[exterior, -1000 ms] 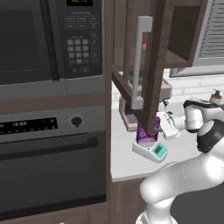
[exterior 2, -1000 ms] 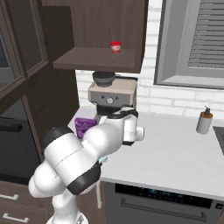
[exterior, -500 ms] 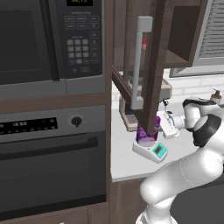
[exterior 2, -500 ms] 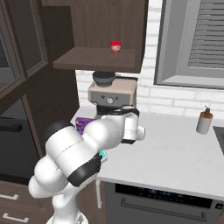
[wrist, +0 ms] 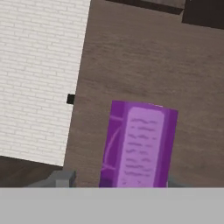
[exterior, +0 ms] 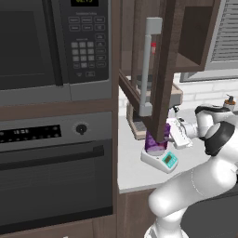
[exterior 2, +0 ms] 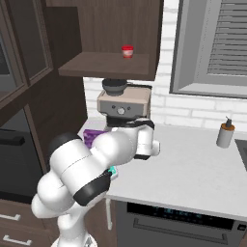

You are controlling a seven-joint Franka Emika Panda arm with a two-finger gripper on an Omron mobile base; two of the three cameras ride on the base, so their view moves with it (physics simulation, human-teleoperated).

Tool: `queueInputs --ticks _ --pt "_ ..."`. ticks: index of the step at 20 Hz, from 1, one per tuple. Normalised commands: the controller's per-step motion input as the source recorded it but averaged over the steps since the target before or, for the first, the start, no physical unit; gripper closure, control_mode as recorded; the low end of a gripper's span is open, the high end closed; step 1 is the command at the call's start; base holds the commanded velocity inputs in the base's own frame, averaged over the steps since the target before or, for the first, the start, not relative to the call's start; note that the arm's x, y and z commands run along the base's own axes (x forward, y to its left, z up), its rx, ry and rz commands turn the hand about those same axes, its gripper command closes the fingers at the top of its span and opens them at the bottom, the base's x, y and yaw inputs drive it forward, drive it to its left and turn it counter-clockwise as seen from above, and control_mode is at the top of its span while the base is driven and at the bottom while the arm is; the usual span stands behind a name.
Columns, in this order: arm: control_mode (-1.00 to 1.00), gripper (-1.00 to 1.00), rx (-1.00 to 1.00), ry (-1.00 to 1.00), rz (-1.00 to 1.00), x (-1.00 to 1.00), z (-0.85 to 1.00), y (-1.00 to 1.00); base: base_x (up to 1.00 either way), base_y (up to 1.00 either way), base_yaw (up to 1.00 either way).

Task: Pick the cereal and place it on the digital scale for weighing, and close the cabinet.

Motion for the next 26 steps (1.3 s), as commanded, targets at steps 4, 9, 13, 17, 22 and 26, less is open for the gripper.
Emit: queueInputs --ticks 4,9,13,17,22,26 --pt "-1.0 -1.0 0.0 -0.02 0.0 0.0 0.0 0.0 0.0 0.0 0.0" --pt "-1.0 -1.0 0.0 -0.07 0.0 0.0 0.0 -0.11 0.0 0.0 0.0" --pt "-1.0 -1.0 0.0 -0.07 0.0 0.0 0.0 -0.26 0.0 0.0 0.0" --pt "-1.0 -1.0 0.0 -0.06 0.0 0.0 0.0 -0.38 0.0 0.0 0.0" --pt "-1.0 -1.0 0.0 -0.15 0.0 -0.08 0.02 -0.33 0.0 0.0 0.0" --pt "-1.0 -1.0 -0.01 -0.54 0.0 -0.75 0.21 0.03 0.0 0.0 0.0"
